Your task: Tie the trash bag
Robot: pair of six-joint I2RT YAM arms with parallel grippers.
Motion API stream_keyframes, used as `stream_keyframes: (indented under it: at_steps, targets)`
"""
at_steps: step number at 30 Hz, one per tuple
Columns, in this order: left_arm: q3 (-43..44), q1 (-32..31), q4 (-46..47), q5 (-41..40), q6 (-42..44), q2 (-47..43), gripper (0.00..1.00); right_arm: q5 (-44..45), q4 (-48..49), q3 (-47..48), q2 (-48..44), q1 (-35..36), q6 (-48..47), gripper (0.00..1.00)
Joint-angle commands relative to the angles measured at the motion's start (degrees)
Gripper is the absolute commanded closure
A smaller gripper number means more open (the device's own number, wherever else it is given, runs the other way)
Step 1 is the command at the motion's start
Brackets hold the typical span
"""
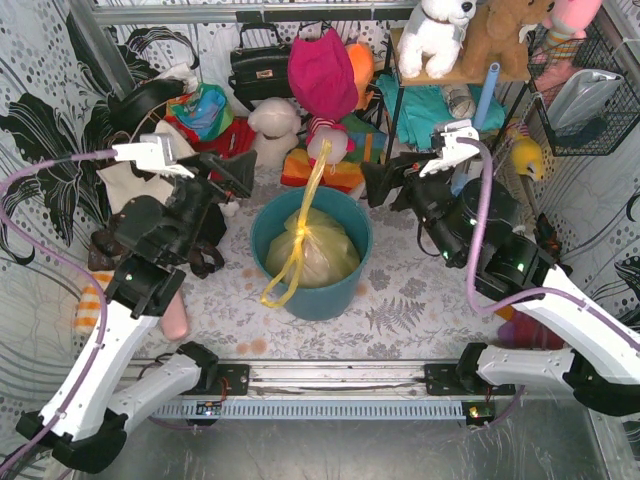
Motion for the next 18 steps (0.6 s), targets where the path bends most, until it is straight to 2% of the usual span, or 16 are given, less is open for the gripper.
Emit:
stream_keyframes:
  at_steps: [1, 8, 10, 18]
  targets:
    - [-8.83, -0.22, 0.18, -20.14, 2.48, -1.93, 0.02, 7.34, -3.52, -5.02, -2.1, -7.81, -4.04, 0.25]
    - [-27.4, -0.15, 5.54, -36.25, 3.24, -4.0, 0.02, -0.96, -5.25, -17.86, -3.18, -26.31, 0.85, 0.11]
    - [-31.48, 0.04, 6.55, -39.18, 2.67, -3.68, 0.02, -1.2, -4.98, -22.34, -3.15, -31.01, 2.29, 0.03]
    - [-45.32, 2.16, 16.06, -43.95, 1.38, -3.89, 0.02, -4.34, 3.57, -41.43, -2.89, -49.22, 3.79, 0.03]
